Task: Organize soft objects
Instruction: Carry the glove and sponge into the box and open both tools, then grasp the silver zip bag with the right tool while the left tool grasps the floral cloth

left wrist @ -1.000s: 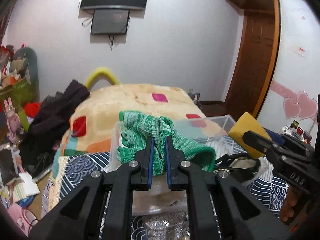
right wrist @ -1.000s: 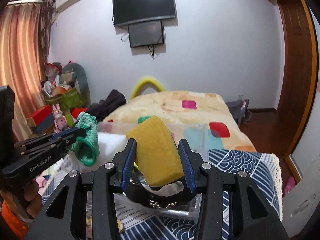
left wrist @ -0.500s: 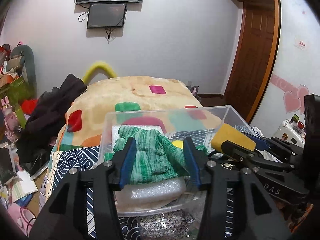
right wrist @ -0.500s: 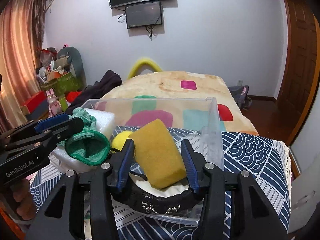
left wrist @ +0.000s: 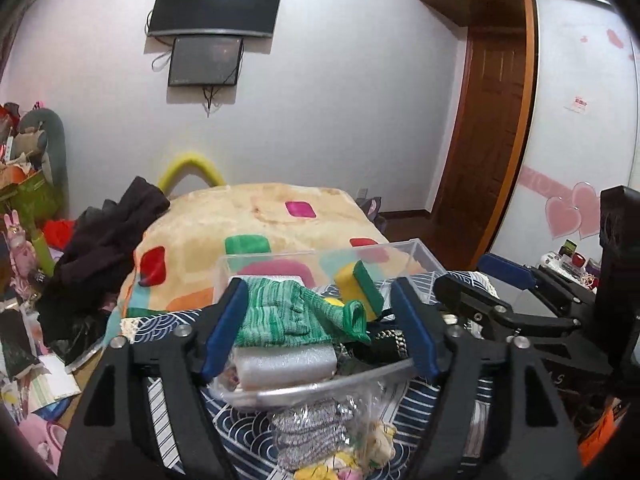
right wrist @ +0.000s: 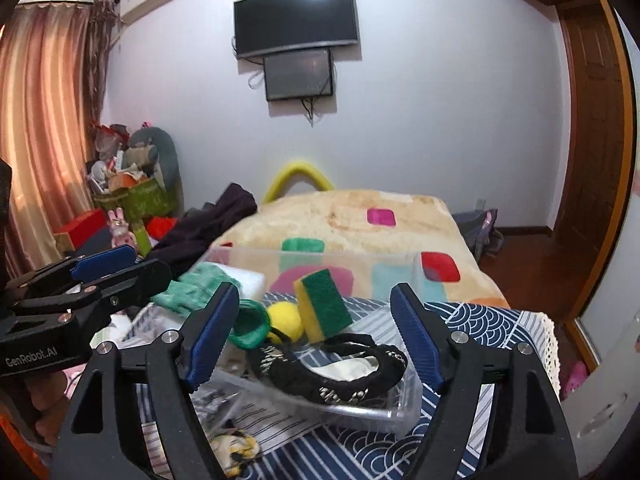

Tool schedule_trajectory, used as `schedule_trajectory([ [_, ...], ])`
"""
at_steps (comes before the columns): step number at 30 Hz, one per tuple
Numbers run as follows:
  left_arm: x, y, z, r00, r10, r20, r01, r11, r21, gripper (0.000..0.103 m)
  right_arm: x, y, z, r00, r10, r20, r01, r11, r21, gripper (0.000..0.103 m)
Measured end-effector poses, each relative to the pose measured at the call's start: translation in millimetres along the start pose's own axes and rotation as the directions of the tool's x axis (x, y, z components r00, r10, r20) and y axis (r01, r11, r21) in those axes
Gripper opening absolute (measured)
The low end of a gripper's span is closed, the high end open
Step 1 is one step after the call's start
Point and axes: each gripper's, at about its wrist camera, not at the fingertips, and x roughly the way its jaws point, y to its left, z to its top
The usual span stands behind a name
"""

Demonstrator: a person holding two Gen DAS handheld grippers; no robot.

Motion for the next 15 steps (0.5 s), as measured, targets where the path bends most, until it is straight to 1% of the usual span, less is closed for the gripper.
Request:
schedule_trajectory([
  [2, -8.9, -0.2, -3.2, 1.0, 0.007, 0.008, -0.007, 1.0, 0.007, 0.09, -6.5, 3.6, -0.1, 1.0, 0.008, 0.012, -0.008, 1.0, -0.008, 0.076],
  [3, -13.4, 0.0, -6.3, 1.0, 0.013, 0.012, -0.013, 1.0, 0.01, 0.092, -9.6, 5.2, -0.7, 1.0, 0.013, 0.017, -0.013, 1.0, -0.011, 0.076],
  [8, -25.9, 3.2, -25.4, 0.999, 0.044, -0.009, -0.044, 0.999, 0.018, 0.094, -19.1, 17.0, -12.2, 0.999, 0.043, 0.007, -0.043, 0.999, -0.03, 0.076],
  [12, -24.8, 11.5, -48.8, 0.996, 0.046, -0.073, -0.046, 0.999, 0.0, 0.095, -16.6, 25.2, -24.5, 0.998, 0.053, -0.025, -0.054, 0.997, -0.049, 0.076],
  [15, -20.5, 18.3, -68.3, 0.99, 0.075, -0.117, -0.077, 0.997, -0.008, 0.095, -7.9, 32.2, -32.1, 0.996, 0.071, -0.061, -0.074, 0.996, -0.055, 0.076],
])
